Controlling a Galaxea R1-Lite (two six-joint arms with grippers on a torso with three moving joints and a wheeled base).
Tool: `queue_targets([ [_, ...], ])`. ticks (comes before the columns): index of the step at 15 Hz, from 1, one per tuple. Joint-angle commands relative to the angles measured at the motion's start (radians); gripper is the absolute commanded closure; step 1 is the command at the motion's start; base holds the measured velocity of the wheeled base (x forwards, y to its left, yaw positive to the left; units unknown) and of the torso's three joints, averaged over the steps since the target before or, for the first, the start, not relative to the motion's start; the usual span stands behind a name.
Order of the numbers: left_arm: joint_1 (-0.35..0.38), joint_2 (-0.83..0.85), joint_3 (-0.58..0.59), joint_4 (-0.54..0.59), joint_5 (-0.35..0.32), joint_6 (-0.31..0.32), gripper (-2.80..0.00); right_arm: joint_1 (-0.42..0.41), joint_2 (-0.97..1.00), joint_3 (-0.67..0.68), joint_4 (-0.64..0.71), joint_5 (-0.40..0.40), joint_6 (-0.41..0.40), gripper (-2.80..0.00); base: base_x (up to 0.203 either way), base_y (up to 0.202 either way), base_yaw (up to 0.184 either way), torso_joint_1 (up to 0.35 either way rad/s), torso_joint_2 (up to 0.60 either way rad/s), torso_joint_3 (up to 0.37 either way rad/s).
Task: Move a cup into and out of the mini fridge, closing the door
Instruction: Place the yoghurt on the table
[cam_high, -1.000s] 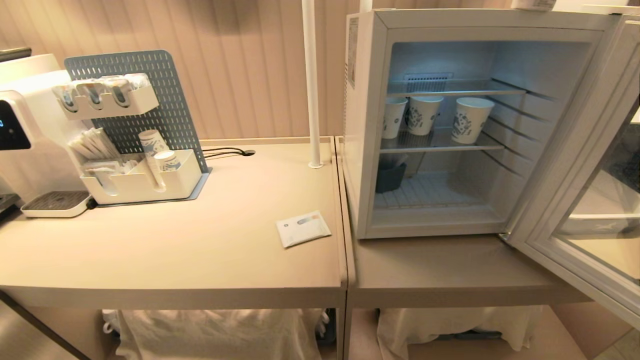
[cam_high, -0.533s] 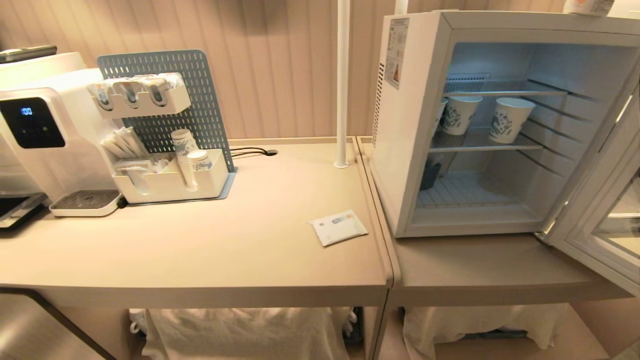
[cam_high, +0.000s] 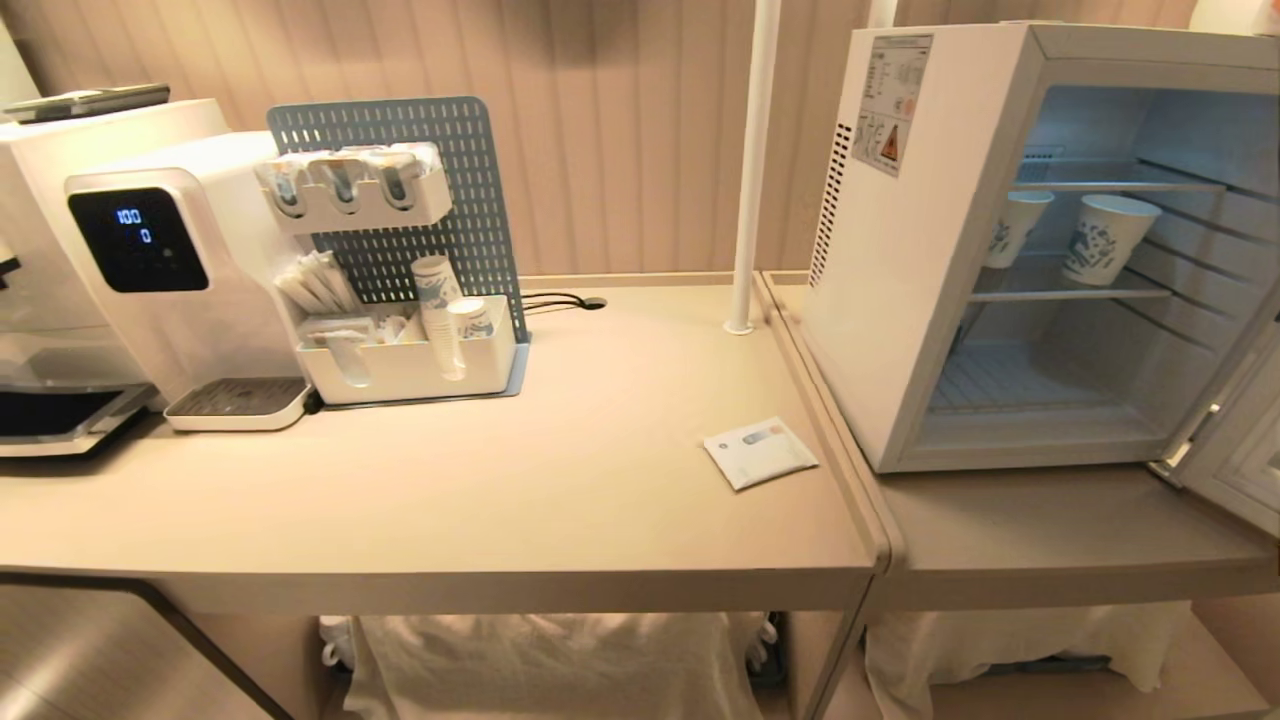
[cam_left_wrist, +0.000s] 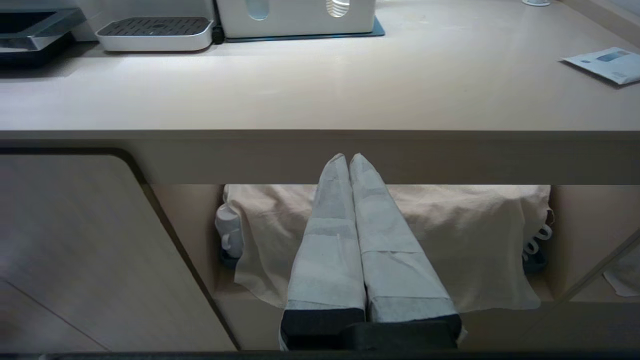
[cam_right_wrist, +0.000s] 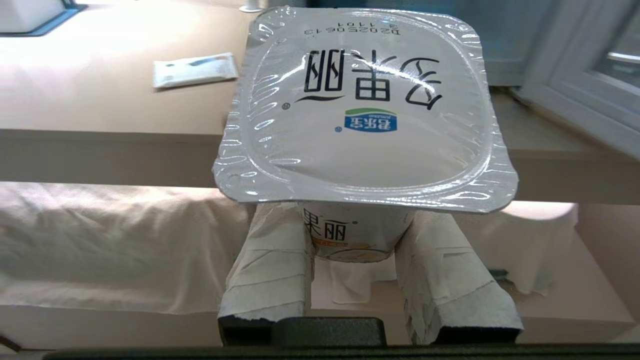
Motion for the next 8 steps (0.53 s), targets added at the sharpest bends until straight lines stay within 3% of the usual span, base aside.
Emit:
queue_targets([
  [1, 0.000, -0.002, 0.002, 0.000, 0.000, -0.001, 0.00, 0.000, 0.002, 0.000, 0.000, 0.001, -0.001, 0.00, 0.000, 0.187, 0.000, 0.002, 0.01, 0.002],
  [8, 0.000, -0.002, 0.002, 0.000, 0.000, -0.001, 0.00, 0.000, 0.002, 0.000, 0.000, -0.001, -0.001, 0.00, 0.000, 0.192, 0.000, 0.002, 0.00, 0.002],
])
